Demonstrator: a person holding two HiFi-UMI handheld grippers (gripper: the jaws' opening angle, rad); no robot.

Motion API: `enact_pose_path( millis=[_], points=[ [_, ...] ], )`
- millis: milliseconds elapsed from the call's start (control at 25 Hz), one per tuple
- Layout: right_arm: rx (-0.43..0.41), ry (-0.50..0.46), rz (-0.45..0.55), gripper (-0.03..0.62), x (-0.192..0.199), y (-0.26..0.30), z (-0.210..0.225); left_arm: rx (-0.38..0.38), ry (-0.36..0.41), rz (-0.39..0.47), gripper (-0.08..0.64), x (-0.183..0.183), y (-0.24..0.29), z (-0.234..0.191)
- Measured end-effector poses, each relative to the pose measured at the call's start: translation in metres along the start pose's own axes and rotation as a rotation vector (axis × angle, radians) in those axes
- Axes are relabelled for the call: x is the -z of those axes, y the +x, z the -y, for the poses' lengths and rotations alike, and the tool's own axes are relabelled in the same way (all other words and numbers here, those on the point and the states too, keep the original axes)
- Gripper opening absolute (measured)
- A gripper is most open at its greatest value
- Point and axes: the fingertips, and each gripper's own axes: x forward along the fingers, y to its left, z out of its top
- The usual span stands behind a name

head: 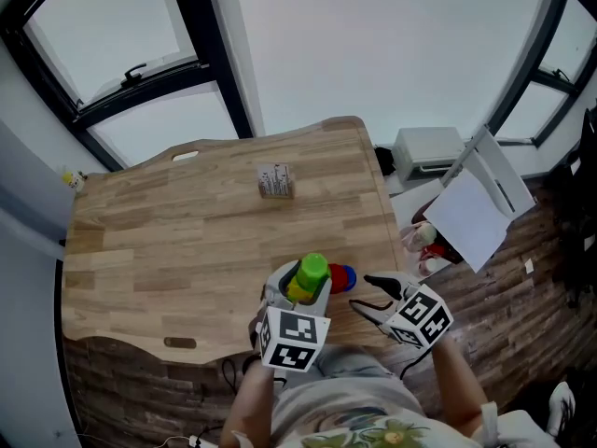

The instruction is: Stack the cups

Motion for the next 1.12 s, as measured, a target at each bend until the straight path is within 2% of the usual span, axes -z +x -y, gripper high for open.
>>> enact_pose_path(
  millis=[1120],
  points=[
    [-0.018,-0.007,-0.025,0.245,0.008,0.003,-0.003,0.005,-0.015,-0.039,0.261,0.016,0.005,0.001]
  ],
)
